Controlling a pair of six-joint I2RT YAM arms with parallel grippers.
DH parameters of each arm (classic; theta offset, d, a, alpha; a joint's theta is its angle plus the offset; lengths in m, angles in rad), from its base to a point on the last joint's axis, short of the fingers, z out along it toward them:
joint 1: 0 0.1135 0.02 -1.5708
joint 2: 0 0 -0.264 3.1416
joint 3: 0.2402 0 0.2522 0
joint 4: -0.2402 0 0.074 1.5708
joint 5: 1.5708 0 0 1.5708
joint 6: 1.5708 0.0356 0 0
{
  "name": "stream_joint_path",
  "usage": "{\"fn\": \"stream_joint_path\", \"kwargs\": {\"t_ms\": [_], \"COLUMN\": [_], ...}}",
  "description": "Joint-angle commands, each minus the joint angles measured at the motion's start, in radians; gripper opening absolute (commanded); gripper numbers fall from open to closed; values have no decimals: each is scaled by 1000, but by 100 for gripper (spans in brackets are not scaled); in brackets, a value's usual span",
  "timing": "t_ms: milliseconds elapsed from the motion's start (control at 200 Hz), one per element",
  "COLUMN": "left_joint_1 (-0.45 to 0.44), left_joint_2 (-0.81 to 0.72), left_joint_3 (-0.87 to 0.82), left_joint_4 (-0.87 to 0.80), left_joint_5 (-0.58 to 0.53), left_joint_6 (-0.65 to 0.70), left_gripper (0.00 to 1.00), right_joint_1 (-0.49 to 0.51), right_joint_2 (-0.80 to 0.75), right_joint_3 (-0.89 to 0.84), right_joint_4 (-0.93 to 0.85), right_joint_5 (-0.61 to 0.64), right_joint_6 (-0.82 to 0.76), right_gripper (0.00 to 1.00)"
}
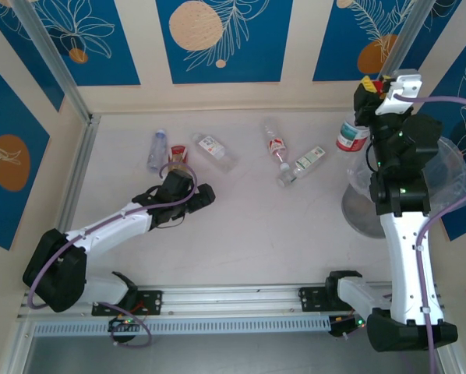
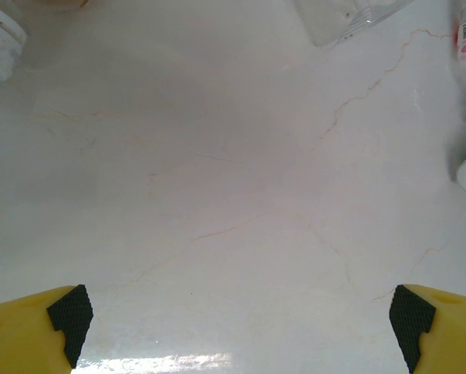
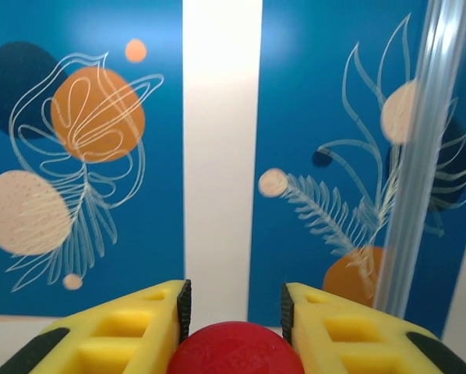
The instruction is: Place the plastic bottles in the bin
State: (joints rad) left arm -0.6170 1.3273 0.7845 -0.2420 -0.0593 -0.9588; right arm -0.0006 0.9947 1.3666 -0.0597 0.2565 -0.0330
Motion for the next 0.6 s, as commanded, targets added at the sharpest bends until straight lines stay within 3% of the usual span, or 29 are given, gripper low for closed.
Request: {"fn": "stream_joint_path", "kwargs": {"t_ms": [0,300,595], "left_joint_1": [14,14,13], "left_joint_2": [14,39,20], "left_joint_3": [33,70,70], "left_joint_4": [12,10,4], "left_joint_5": [9,23,34], "left_joint_6": [18,49,60], "left_gripper": [99,99,99], "right_joint_1": [-8,-38,-111], "right_joint_2": [3,-3,-28], "right_joint_3": [85,75,-75], "right_joint_4": [34,-64,-6], "right_joint_5": [89,201,362], "right_joint_6": [-137,-442,-345], "right_gripper": [0,0,0]}}
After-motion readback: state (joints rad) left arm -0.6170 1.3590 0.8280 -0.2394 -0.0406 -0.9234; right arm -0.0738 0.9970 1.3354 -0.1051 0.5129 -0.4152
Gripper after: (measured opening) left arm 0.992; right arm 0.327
